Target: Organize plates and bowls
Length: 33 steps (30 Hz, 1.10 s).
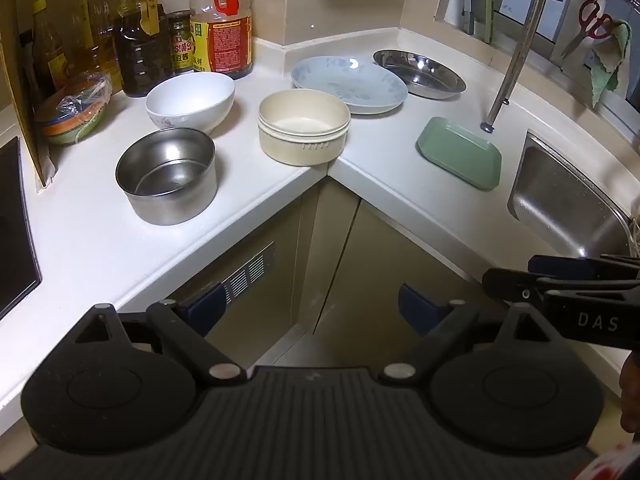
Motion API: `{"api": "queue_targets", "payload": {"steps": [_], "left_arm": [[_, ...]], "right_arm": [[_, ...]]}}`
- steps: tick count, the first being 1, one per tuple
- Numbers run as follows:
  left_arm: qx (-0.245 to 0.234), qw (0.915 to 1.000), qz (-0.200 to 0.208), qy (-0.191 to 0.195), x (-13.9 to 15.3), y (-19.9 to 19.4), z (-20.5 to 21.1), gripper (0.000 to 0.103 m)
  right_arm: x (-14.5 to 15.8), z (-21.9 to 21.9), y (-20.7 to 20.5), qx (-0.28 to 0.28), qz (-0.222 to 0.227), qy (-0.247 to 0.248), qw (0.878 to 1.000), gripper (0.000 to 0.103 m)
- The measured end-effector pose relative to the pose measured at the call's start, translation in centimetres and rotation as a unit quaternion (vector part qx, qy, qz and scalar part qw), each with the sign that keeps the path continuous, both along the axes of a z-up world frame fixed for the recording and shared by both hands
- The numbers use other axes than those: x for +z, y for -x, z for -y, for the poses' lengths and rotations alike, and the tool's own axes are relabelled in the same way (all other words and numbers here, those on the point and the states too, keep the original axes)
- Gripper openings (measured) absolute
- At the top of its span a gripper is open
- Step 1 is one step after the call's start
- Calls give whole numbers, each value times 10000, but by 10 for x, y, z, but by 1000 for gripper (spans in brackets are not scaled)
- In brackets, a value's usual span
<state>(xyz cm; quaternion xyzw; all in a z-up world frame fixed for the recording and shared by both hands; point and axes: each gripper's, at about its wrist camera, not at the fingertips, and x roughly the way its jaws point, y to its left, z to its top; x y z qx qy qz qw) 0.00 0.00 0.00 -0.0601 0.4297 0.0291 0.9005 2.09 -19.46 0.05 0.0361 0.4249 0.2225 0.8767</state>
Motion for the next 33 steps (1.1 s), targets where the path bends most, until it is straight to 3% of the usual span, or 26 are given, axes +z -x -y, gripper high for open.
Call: {"api": "queue_targets", "payload": {"steps": [33], "left_arm": [[-16, 10000, 19, 6, 0, 0, 1, 92]], "right_arm": [[2, 4, -3, -2, 2, -61, 10000, 62]]}}
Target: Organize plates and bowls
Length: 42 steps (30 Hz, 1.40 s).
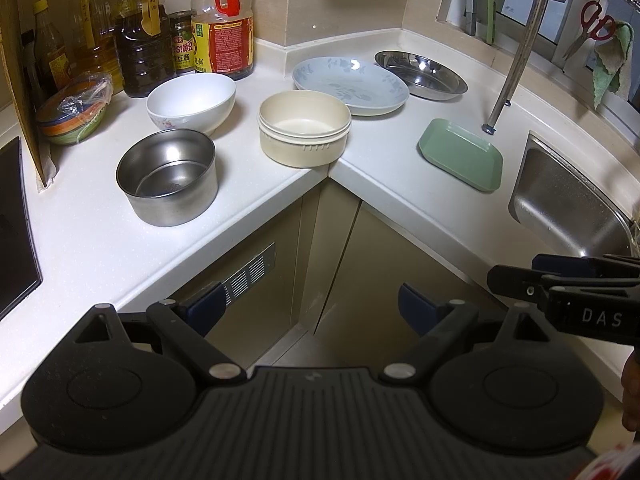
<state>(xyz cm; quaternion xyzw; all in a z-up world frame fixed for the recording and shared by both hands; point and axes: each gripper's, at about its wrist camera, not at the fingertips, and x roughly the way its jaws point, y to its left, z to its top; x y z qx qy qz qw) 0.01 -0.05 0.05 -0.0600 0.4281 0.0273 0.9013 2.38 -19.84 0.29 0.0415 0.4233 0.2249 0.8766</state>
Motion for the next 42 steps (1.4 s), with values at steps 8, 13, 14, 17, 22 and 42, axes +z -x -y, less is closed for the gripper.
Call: {"api": "queue_targets", "payload": {"steps": [8, 13, 14, 17, 22, 42], "left_arm": [[23, 10000, -18, 19, -1, -4, -2, 92], [52, 10000, -2, 15, -1, -4, -3, 92], [55, 10000, 3, 15, 0, -3, -3, 92], [72, 10000, -6, 24, 0, -4, -4, 92], [68, 10000, -5, 27, 0, -4, -4, 92], [66, 10000, -12, 21, 0, -5, -3, 92]], "right_arm": [[0, -1, 0, 1, 5, -4, 10000, 62], [1, 2, 0, 10, 18, -5, 10000, 62], [0, 1, -2, 13, 17, -1, 10000, 62], [0, -2, -4, 15, 23, 13, 10000, 62], [0, -2, -5, 9, 21, 12, 10000, 62], [0, -1, -8, 14, 24, 4, 10000, 62]]}}
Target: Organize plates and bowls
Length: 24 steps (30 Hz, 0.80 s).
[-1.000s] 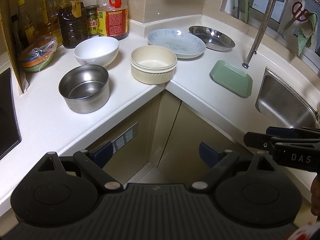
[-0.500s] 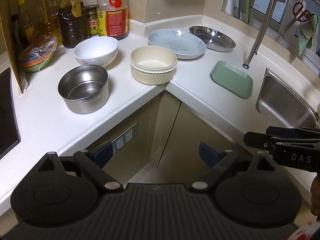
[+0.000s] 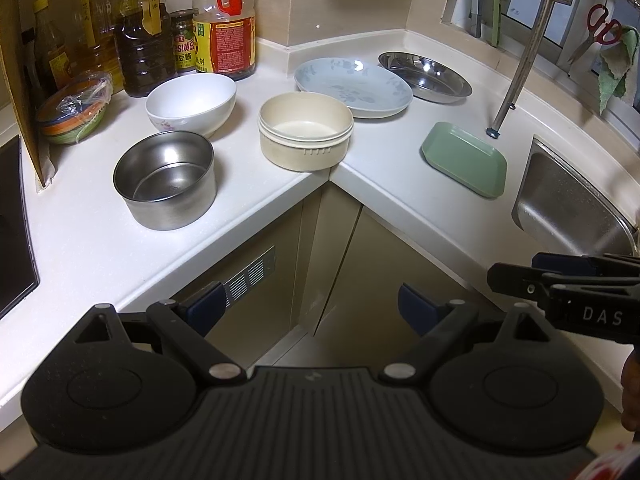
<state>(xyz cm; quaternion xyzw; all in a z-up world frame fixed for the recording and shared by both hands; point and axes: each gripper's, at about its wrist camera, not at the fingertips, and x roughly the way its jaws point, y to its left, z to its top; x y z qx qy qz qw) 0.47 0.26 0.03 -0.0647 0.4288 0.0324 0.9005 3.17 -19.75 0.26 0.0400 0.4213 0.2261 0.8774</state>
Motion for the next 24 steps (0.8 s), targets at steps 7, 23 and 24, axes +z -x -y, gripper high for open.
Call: {"api": "queue_targets", "payload": {"steps": [7, 23, 24], "left_arm": [[-1, 10000, 1, 1, 0, 0, 0, 92], [3, 10000, -41, 9, -1, -3, 1, 92], [3, 10000, -52, 11, -2, -6, 1, 92]], "right_arm": [[0, 0, -1, -2, 0, -2, 10000, 62], [-1, -1, -8, 18, -30, -11, 10000, 62], [-1, 0, -10, 16, -38, -19, 10000, 62]]}}
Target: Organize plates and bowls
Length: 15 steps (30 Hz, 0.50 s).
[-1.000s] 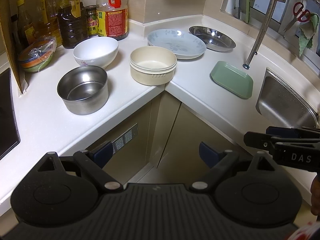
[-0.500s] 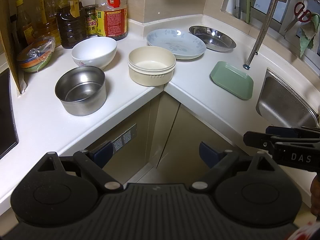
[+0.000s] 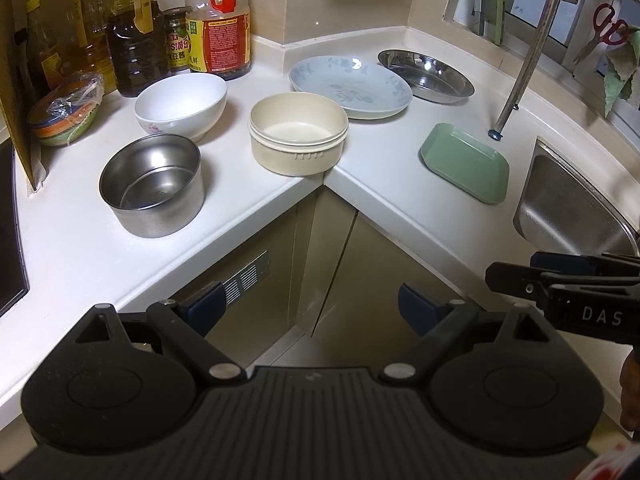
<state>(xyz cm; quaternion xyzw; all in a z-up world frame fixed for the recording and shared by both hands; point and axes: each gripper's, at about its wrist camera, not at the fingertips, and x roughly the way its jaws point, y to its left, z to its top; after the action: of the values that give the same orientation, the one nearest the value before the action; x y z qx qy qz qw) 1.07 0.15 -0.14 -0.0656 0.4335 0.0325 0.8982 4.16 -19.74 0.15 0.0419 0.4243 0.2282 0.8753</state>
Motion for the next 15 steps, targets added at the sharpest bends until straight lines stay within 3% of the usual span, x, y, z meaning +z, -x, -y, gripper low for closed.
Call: {"api": "queue_targets", "payload": {"steps": [15], "left_arm": [[-86, 9999, -54, 45, 0, -65, 15, 92]], "right_arm": [[-8, 37, -53, -473, 317, -236, 9981, 62]]}}
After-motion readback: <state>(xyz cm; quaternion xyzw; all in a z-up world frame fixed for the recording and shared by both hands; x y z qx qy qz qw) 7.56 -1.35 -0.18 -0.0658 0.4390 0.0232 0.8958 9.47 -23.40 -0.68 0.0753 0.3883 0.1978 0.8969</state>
